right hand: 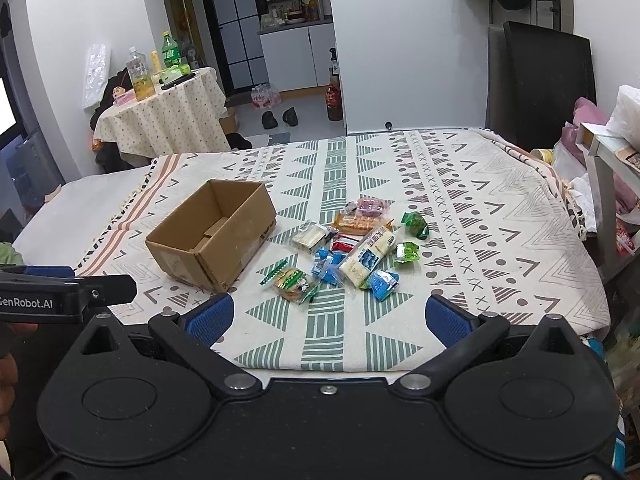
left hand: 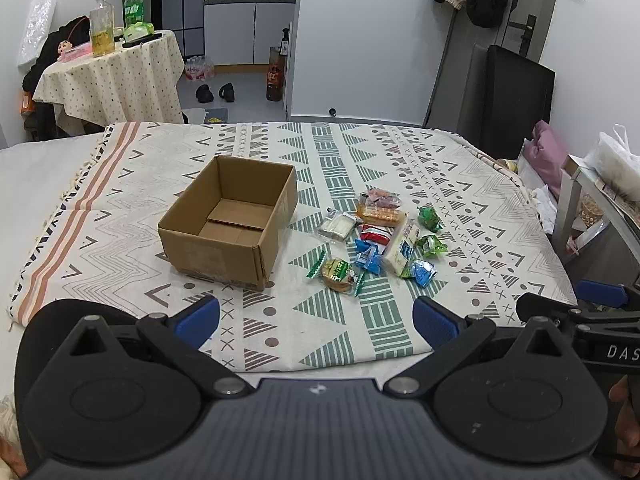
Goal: Organize snacks
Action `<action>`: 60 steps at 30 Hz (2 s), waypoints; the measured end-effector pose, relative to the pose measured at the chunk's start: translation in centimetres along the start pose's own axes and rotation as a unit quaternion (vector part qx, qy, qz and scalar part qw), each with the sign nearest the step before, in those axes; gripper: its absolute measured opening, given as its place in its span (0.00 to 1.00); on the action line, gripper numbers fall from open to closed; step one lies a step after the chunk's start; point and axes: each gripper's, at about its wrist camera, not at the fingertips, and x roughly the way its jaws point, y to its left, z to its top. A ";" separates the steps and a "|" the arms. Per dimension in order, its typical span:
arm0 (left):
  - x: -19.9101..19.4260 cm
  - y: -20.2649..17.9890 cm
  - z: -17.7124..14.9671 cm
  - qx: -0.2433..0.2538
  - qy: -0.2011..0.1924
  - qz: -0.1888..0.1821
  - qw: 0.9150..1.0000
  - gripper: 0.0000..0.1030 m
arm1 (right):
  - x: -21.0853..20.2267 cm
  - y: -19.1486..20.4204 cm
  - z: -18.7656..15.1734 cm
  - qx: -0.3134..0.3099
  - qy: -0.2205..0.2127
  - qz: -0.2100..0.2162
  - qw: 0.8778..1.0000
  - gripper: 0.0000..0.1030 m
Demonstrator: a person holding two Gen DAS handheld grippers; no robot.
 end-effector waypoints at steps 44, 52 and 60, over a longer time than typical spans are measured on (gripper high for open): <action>17.1 -1.7 5.4 -0.037 0.101 -0.009 0.994 0.91 | 14.7 -8.1 2.7 0.088 0.096 0.038 0.991 0.79; 22.1 -2.3 5.2 -0.039 0.138 -0.006 0.990 0.81 | 18.9 -10.1 2.4 0.122 0.127 0.046 0.983 0.72; 26.8 -1.9 4.7 -0.059 0.170 0.026 0.983 0.76 | 23.1 -11.2 1.4 0.147 0.163 0.063 0.974 0.61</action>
